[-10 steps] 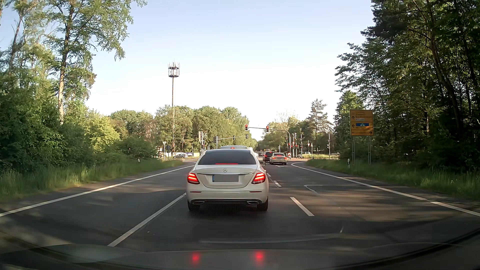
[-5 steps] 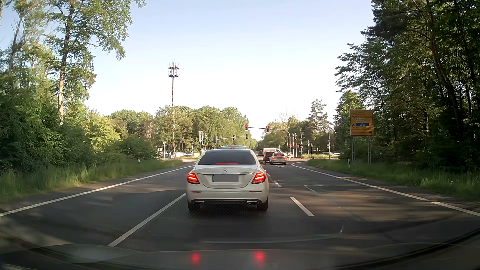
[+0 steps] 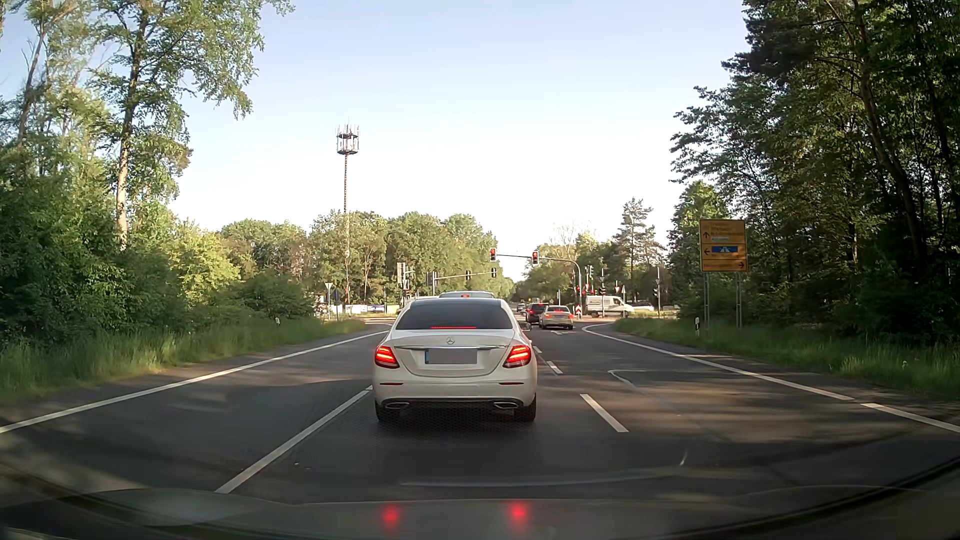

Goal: Follow the waypoints while adhering to traffic rules and regulations

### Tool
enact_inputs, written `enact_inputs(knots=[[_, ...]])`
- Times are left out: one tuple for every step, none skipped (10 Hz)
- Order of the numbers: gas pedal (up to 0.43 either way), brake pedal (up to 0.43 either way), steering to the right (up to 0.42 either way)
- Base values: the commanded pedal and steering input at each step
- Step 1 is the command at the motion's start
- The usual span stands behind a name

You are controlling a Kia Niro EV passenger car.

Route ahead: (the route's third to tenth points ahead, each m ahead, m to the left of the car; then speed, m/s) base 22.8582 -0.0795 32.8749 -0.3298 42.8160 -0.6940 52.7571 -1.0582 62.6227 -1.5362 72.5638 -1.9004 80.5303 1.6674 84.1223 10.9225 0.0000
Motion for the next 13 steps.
enact_inputs(knots=[[0.0,0.0,-0.004],[0.0,0.0,-0.004],[0.0,0.0,-0.004],[0.0,0.0,-0.005],[0.0,0.0,-0.004],[0.0,0.0,-0.004],[0.0,0.0,-0.004],[0.0,0.0,-0.004],[0.0,0.0,-0.005],[0.0,0.0,-0.004],[0.0,0.0,-0.004],[0.0,0.0,-0.005],[0.0,0.0,-0.005]])
